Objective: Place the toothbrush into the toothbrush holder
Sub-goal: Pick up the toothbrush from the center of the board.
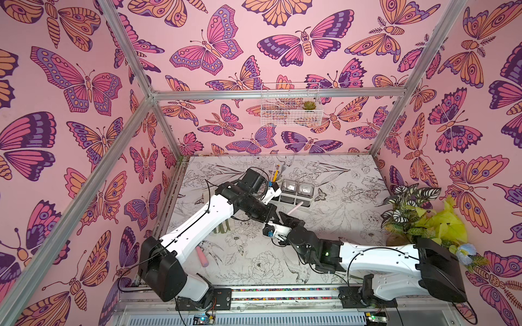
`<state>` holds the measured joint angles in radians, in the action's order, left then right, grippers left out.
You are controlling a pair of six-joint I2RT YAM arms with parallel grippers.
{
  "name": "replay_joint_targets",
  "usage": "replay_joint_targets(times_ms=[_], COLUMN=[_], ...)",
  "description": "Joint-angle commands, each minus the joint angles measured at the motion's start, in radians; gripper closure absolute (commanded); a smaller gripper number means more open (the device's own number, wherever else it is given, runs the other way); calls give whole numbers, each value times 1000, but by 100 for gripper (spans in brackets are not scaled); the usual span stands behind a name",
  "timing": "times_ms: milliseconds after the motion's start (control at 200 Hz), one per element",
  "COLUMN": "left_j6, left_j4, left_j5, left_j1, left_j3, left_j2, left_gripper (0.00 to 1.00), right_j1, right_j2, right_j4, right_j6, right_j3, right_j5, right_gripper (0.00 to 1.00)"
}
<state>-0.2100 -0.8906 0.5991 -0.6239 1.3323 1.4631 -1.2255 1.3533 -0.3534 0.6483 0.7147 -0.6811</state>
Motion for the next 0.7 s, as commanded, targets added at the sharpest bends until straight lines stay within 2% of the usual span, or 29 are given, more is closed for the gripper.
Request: replay_joint_targets(times_ms=[0, 125, 205, 290, 396, 696], left_j6=[15, 15, 11, 9, 9, 14], left_j4=[-19, -22, -21, -22, -20, -27], left_j5=[-13, -4, 4, 13, 26, 28], left_j1=[-8, -7, -7, -7, -7, -2], left_j3=[-15, -19, -19, -19, -19, -27], left_j2=[-26, -34, -37, -39, -39, -38], left_gripper=[100, 100, 100, 100, 100, 100], right_j1=[3, 3, 3, 3, 3, 3], right_j2=[18, 19, 21, 27, 37, 31], right_j4=[-12, -15, -14, -6, -1, -30], right_j6=[1, 4, 8, 13, 15, 19], right_j3=[31, 31, 36, 41, 48, 39], right_j5=[-41, -42, -40, -40, -36, -54], right_gripper=[59, 59, 65, 78, 100, 100])
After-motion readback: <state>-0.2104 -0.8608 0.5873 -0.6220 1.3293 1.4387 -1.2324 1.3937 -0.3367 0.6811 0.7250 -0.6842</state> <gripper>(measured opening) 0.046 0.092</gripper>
